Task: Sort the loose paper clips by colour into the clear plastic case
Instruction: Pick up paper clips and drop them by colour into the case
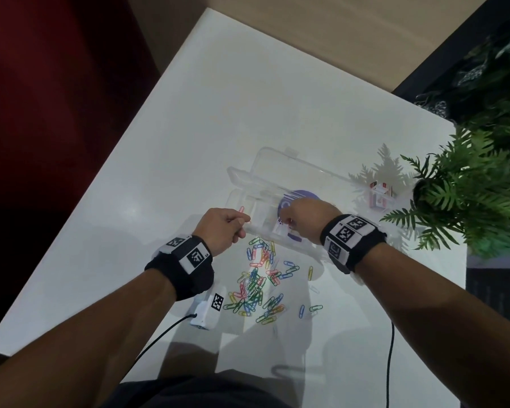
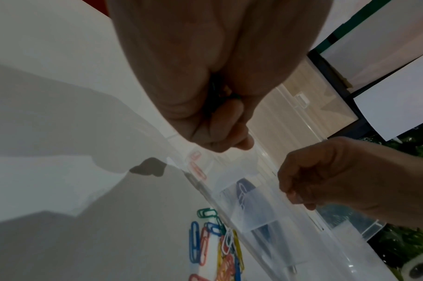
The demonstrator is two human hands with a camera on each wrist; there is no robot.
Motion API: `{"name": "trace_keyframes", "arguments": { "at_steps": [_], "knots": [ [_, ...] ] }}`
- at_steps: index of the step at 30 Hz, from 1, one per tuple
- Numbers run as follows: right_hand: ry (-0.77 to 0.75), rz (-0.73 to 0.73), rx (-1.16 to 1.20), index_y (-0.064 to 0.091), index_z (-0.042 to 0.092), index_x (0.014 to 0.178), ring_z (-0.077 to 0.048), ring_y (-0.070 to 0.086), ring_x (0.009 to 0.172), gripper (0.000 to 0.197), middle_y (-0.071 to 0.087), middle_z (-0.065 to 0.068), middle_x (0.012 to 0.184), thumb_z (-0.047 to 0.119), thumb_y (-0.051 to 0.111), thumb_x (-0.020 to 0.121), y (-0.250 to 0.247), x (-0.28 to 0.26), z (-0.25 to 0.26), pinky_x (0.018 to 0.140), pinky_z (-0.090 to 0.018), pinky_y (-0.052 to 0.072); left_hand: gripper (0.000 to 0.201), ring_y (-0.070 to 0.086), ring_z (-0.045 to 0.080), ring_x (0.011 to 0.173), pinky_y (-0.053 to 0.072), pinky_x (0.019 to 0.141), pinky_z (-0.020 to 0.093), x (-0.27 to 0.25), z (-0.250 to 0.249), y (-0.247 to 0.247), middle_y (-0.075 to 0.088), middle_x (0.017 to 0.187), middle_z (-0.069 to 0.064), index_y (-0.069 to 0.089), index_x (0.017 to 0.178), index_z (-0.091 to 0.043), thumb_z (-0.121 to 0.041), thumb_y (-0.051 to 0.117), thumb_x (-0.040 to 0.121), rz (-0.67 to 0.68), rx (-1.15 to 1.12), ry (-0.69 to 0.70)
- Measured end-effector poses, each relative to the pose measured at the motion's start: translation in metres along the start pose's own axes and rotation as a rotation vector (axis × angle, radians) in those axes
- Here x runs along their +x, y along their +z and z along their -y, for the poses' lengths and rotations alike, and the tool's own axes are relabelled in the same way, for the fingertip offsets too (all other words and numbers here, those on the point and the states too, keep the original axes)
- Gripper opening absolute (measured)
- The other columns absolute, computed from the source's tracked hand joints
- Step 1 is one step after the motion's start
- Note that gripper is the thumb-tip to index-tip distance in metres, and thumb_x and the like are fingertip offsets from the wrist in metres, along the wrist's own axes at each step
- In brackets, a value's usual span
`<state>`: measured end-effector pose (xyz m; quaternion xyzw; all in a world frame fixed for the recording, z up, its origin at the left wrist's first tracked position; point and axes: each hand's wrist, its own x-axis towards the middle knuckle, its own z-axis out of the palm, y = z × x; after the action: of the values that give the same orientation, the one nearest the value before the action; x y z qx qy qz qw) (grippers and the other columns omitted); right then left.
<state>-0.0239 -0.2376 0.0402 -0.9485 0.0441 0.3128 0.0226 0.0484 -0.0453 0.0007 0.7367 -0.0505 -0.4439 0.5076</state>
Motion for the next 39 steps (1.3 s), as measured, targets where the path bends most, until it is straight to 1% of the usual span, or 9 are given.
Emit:
{"name": "trace_keyframes", "arguments": {
  "at_steps": [6,11,15,21,23,25,30,35,39],
  "knots": [
    [0.2,-0.294,0.64,0.068,0.013,0.088,-0.015,0.053,0.077,0.007,0.062,-0.001,0.087,0.015,0.06,0.086,-0.017,-0.005,0.022,0.064,-0.024,0.039,0.022,0.049,0.014,0.055,0.037,0.046,0.018,-0.011,0.001,-0.008,0.059,0.071,0.01,0.064,0.092,-0.004,-0.007,0.044,0.099,0.052,-0.235,-0.069],
    [0.297,-0.225,1.068,0.066,0.008,0.089,-0.015,0.057,0.058,0.009,0.061,-0.001,0.069,0.013,0.069,0.082,-0.017,0.008,0.051,0.056,-0.026,0.048,0.031,0.06,0.021,0.063,0.052,0.055,0.023,-0.027,-0.005,-0.018,0.063,0.076,0.014,0.062,0.09,0.0,-0.022,0.042,0.101,0.051,-0.547,-0.147],
    [0.366,-0.304,0.958,0.066,0.015,0.097,-0.02,0.062,0.076,0.013,0.067,-0.003,0.088,0.019,0.067,0.085,-0.012,0.007,0.052,0.073,-0.029,0.051,0.048,0.067,0.032,0.078,0.06,0.065,0.031,-0.041,-0.016,-0.022,0.066,0.083,0.021,0.062,0.095,0.006,-0.035,0.037,0.102,0.072,-0.686,-0.18],
    [0.177,-0.424,0.935,0.069,0.019,0.093,0.0,0.053,0.067,0.009,0.065,0.005,0.082,0.02,0.068,0.083,-0.022,-0.057,0.067,0.061,-0.01,0.038,0.069,0.068,0.038,0.093,0.059,0.078,0.037,-0.065,-0.033,-0.012,0.062,0.109,0.028,0.059,0.113,0.009,-0.051,0.028,0.1,0.192,-0.777,-0.204],
    [0.129,-0.425,0.874,0.069,0.019,0.091,-0.002,0.053,0.068,0.01,0.065,0.006,0.081,0.02,0.069,0.081,-0.023,-0.077,0.077,0.063,-0.013,0.041,0.072,0.067,0.034,0.099,0.058,0.084,0.038,-0.074,-0.037,-0.004,0.062,0.116,0.027,0.059,0.115,0.01,-0.053,0.026,0.1,0.254,-0.793,-0.194],
    [0.101,-0.437,0.783,0.069,0.017,0.091,-0.011,0.055,0.075,0.011,0.066,0.001,0.084,0.018,0.069,0.079,-0.019,-0.09,0.084,0.069,-0.026,0.043,0.071,0.069,0.028,0.092,0.057,0.085,0.036,-0.083,-0.04,0.004,0.067,0.104,0.023,0.061,0.109,0.009,-0.051,0.024,0.1,0.301,-0.796,-0.179],
    [0.064,-0.457,0.699,0.06,0.042,0.118,-0.015,0.054,0.081,0.043,0.049,0.006,0.083,0.019,0.063,0.081,-0.005,-0.112,0.102,0.068,-0.031,0.046,0.07,0.068,0.025,0.084,0.059,0.079,0.032,-0.099,-0.037,0.019,0.069,0.087,0.017,0.063,0.105,0.008,-0.05,0.024,0.101,0.343,-0.748,-0.16],
    [0.069,-0.49,0.688,0.068,0.015,0.093,-0.016,0.049,0.08,0.013,0.046,0.001,0.086,0.013,0.059,0.084,0.008,-0.12,0.108,0.068,-0.028,0.039,0.073,0.064,0.026,0.091,0.057,0.081,0.033,-0.104,-0.033,0.023,0.059,0.113,0.019,0.058,0.12,0.008,-0.053,0.025,0.1,0.322,-0.702,-0.182],
    [0.086,-0.565,0.827,0.061,0.028,0.078,-0.017,0.052,0.076,0.021,0.056,-0.004,0.082,0.008,0.057,0.084,0.011,-0.131,0.108,0.065,-0.025,0.036,0.072,0.069,0.027,0.085,0.058,0.083,0.036,-0.112,-0.031,0.025,0.064,0.104,0.019,0.063,0.112,0.007,-0.052,0.025,0.1,0.344,-0.693,-0.17]
  ]
}}
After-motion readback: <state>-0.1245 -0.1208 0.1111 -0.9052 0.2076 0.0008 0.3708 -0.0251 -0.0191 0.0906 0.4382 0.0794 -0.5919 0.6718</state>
